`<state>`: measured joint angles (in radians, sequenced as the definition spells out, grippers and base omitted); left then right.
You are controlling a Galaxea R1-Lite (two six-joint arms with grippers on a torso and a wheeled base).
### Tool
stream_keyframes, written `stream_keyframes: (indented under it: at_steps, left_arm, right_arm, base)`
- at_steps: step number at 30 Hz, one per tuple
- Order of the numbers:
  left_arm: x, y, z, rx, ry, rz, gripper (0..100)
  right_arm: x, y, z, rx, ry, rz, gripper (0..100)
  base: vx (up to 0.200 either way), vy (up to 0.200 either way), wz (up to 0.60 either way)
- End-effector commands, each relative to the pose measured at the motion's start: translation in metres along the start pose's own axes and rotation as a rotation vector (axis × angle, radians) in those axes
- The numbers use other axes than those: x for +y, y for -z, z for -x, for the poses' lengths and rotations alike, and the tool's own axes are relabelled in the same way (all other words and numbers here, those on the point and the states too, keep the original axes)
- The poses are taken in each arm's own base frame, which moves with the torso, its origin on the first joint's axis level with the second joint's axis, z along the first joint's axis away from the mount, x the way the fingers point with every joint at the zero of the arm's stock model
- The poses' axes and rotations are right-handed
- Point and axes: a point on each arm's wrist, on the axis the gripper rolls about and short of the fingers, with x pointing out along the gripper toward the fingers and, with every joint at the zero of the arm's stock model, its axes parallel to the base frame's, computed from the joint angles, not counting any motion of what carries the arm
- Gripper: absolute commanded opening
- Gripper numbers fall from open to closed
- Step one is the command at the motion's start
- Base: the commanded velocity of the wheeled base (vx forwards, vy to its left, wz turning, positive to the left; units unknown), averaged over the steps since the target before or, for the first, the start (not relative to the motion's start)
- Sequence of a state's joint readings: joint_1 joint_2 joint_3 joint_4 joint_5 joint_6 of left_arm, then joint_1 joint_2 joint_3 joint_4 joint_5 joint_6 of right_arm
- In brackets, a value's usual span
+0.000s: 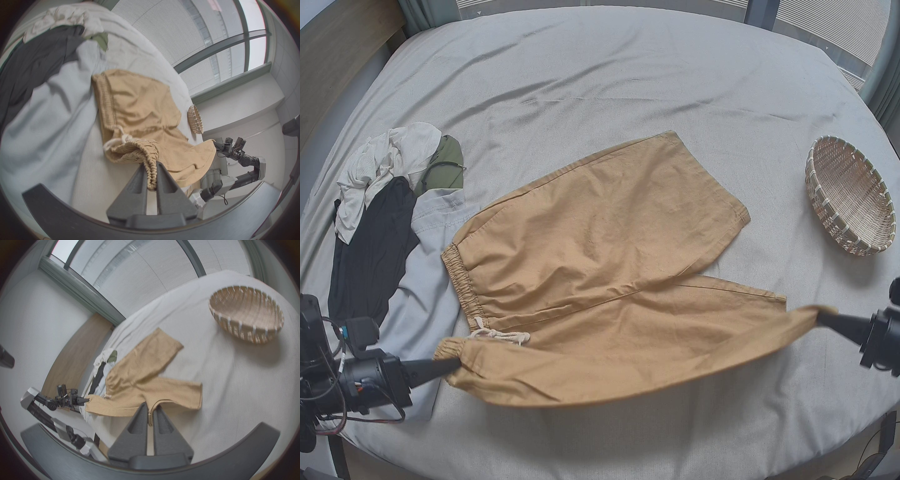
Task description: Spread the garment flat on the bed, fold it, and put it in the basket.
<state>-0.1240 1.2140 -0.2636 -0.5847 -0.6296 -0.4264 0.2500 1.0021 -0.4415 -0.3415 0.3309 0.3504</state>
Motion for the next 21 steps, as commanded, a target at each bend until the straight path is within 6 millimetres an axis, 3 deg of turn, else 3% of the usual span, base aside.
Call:
stream_keyframes:
  at_steps: [1,5,10,21]
  left_arm:
    - [-0.015,-0.028,0.009,-0.134,0.019,-0.066,0]
    - [-0.015,-0.037,0.009,-0.172,0.016,-0.082,0]
    - [-0.014,-0.047,0.007,-0.207,0.002,-0.076,0]
    - [-0.016,-0.057,0.006,-0.241,0.0,0.015,0]
  right_arm:
    - [0.004,-0.039,-0.019,-0.065,-0.007,0.018,0]
    - [0.008,-0.07,-0.039,-0.104,-0.021,0.031,0]
    - [0.007,-0.095,-0.064,-0.128,-0.027,0.038,0]
    - [0.003,-0.126,-0.103,-0.157,-0.037,0.048,0]
  base:
    - [0.0,0.0,0.0]
    - [0.0,0.0,0.0]
    - [0.0,0.0,0.0]
    - [0.0,0.0,0.0]
